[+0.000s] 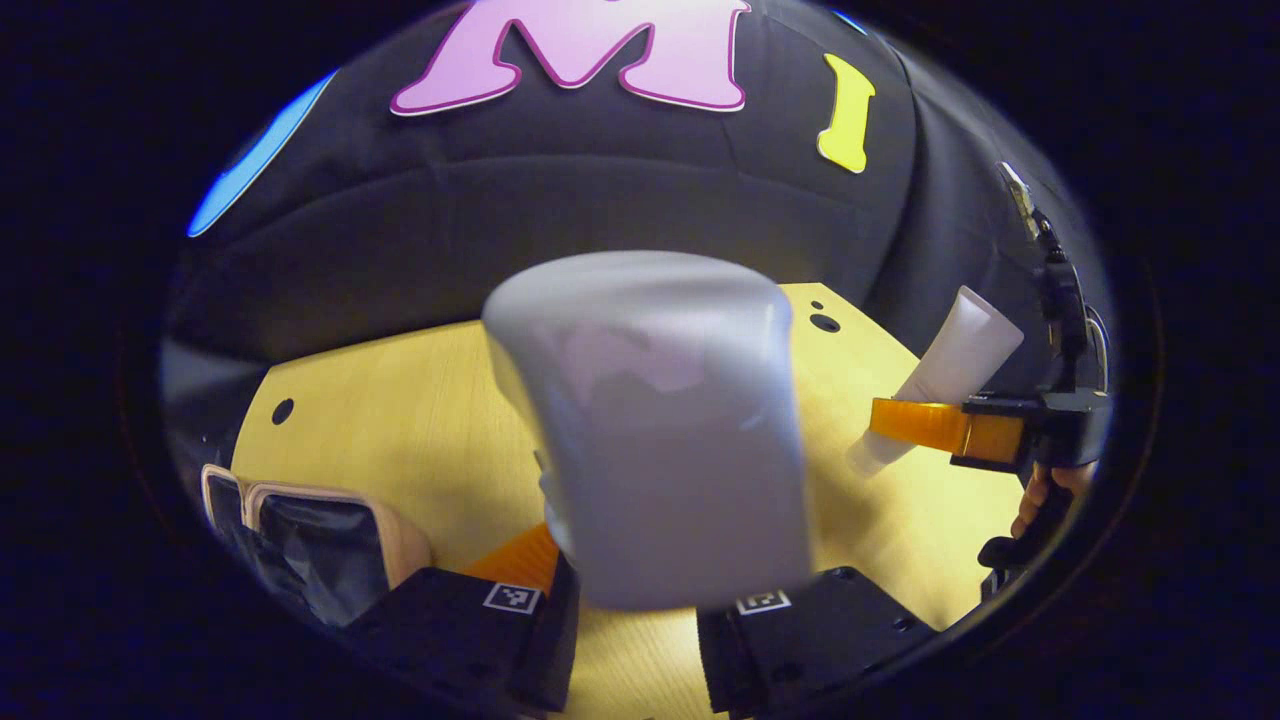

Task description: First open the suitcase, pack the skin care products into it, and then close the suitcase.

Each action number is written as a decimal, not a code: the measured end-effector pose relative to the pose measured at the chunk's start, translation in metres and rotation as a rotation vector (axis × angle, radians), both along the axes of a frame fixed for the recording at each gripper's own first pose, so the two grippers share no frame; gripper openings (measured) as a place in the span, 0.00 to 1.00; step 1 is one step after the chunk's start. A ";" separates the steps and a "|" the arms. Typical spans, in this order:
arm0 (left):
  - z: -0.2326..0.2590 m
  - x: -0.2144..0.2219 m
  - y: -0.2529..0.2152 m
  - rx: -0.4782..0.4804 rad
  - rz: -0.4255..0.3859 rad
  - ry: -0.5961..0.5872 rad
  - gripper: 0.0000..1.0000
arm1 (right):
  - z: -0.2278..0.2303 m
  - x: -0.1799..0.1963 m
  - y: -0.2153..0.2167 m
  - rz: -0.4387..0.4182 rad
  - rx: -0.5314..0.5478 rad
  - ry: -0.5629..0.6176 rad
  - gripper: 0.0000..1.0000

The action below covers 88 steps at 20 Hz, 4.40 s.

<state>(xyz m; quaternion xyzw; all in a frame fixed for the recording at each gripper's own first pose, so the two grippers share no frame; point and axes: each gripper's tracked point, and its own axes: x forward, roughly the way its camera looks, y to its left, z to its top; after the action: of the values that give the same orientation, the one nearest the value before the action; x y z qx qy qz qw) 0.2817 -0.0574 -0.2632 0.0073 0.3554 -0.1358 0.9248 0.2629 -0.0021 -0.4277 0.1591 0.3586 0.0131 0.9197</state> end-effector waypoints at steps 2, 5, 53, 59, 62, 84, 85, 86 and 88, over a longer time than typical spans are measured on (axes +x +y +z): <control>0.027 -0.024 0.029 0.007 0.004 0.007 0.58 | 0.021 -0.002 0.001 0.024 0.014 -0.041 0.33; 0.057 -0.060 0.087 0.048 0.036 0.036 0.58 | 0.048 -0.014 0.007 0.062 0.011 -0.099 0.33; 0.041 -0.289 0.465 0.061 0.496 0.234 0.96 | 0.038 -0.177 0.432 0.584 0.255 0.493 0.34; 0.025 -0.354 0.504 0.048 0.654 0.308 0.96 | -0.030 -0.185 0.452 0.521 0.216 0.726 0.26; 0.017 -0.365 0.512 0.016 0.698 0.333 0.95 | -0.035 -0.191 0.461 0.494 0.258 0.804 0.41; -0.075 -0.162 0.671 -0.152 0.848 0.367 0.98 | 0.059 -0.160 0.327 0.387 0.492 0.590 0.96; -0.087 -0.159 0.677 -0.124 0.842 0.398 0.98 | 0.062 -0.156 0.316 0.354 0.507 0.582 0.96; -0.099 -0.156 0.679 -0.109 0.832 0.426 0.98 | 0.063 -0.154 0.307 0.331 0.514 0.571 0.96; -0.122 -0.150 0.682 -0.114 0.825 0.482 0.98 | 0.061 -0.156 0.295 0.321 0.512 0.566 0.96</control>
<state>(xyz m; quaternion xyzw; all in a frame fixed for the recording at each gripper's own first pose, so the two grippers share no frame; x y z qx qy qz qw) 0.1314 0.6247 -0.3855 -0.2168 0.5250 0.2252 0.7916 0.1069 0.2927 -0.3662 0.3222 0.6028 0.2008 0.7018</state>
